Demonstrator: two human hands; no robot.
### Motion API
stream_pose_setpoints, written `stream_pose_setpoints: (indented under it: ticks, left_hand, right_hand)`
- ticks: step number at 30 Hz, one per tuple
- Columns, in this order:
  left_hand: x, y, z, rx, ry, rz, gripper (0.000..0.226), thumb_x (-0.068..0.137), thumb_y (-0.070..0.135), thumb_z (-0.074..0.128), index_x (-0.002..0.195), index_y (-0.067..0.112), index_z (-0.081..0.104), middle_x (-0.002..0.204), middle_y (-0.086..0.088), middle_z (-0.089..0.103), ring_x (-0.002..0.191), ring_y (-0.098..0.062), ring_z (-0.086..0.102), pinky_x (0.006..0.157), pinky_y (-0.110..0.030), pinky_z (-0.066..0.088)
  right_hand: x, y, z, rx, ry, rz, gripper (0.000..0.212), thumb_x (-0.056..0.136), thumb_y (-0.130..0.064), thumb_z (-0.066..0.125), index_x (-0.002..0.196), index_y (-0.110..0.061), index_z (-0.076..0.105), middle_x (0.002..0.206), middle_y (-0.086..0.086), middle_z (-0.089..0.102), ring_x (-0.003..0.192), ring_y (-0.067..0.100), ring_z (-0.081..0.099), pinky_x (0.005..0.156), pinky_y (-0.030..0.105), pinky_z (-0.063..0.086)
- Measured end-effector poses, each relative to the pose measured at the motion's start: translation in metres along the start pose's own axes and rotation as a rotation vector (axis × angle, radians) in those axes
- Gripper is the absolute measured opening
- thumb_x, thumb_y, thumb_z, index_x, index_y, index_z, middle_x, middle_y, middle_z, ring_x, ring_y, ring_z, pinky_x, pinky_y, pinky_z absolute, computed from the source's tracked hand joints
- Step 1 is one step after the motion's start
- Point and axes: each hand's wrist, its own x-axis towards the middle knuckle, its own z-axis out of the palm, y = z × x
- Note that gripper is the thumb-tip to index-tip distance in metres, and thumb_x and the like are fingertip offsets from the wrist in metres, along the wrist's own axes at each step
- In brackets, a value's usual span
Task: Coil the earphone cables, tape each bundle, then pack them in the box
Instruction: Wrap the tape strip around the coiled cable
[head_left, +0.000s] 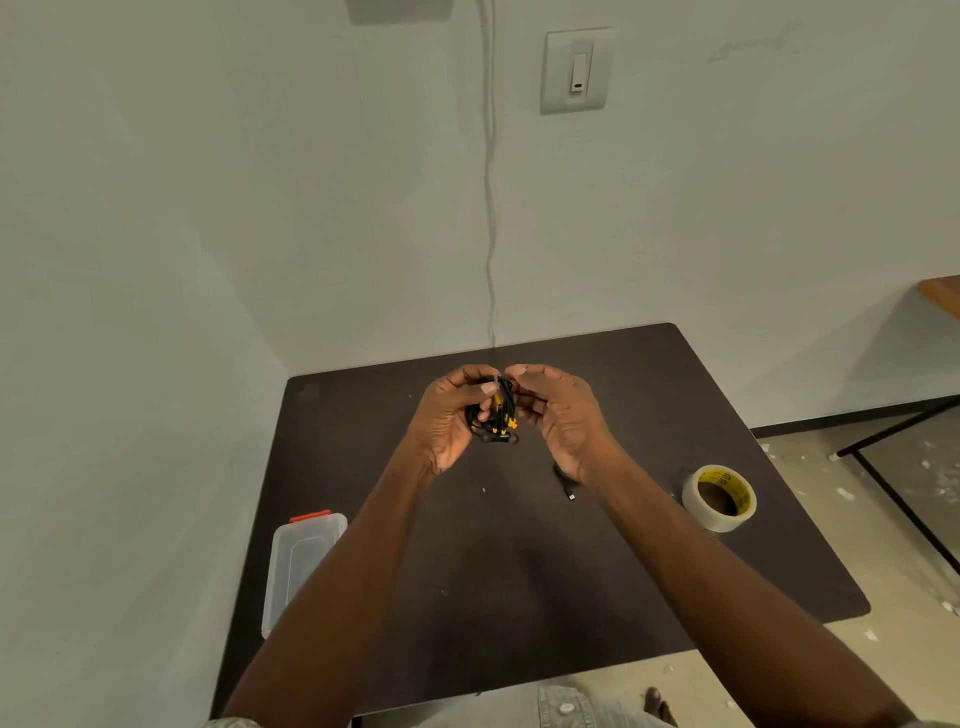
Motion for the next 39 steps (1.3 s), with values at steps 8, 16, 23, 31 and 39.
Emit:
stream_pose_setpoints:
  ticks: [8,16,23,31,39]
  left_hand:
    - [-0.001,-0.001,-0.003,0.065,-0.056,0.005,0.019,0.075,-0.003,0.066,0.093,0.005,0.069,0.094,-0.011,0.066,0.070,-0.017,0.050,0.063,-0.024,0.044]
    - [-0.004,0.001,-0.006,0.066,-0.088,0.043,0.022,0.068,0.000,0.072,0.088,0.011,0.074,0.089,-0.004,0.070,0.079,-0.016,0.063,0.070,-0.025,0.052]
    - [-0.003,0.000,-0.014,0.021,-0.137,0.031,0.019,0.068,0.002,0.077,0.084,0.012,0.074,0.105,-0.008,0.070,0.103,-0.023,0.063,0.092,-0.038,0.051]
    - [-0.002,0.002,-0.014,0.005,-0.174,0.027,0.036,0.056,0.018,0.090,0.087,0.010,0.074,0.112,-0.014,0.067,0.111,-0.026,0.061,0.097,-0.040,0.046]
    - [-0.008,0.006,-0.010,0.028,-0.161,0.033,0.021,0.066,-0.002,0.076,0.085,0.008,0.074,0.102,-0.011,0.071,0.091,-0.017,0.067,0.074,-0.025,0.053]
  right_hand:
    - [0.003,-0.010,0.001,-0.081,-0.020,0.161,0.006,0.085,-0.015,0.070,0.085,-0.009,0.069,0.078,0.006,0.067,0.067,0.014,0.059,0.059,0.023,0.044]
    - [0.003,-0.009,0.000,-0.035,0.069,0.144,0.010,0.089,0.003,0.059,0.087,-0.007,0.062,0.066,0.002,0.067,0.055,0.008,0.060,0.052,0.020,0.042]
    - [0.002,-0.023,-0.004,-0.101,-0.051,0.369,0.016,0.094,-0.019,0.060,0.084,-0.009,0.067,0.071,0.003,0.069,0.060,0.010,0.065,0.055,0.022,0.045]
    - [-0.004,-0.023,-0.004,-0.151,-0.059,0.313,0.015,0.082,-0.023,0.075,0.087,-0.010,0.070,0.076,0.002,0.069,0.065,0.009,0.062,0.057,0.022,0.041]
    - [-0.002,-0.026,0.001,-0.307,0.003,0.122,0.014,0.081,-0.019,0.076,0.084,-0.006,0.074,0.076,0.005,0.070,0.065,0.012,0.058,0.059,0.023,0.041]
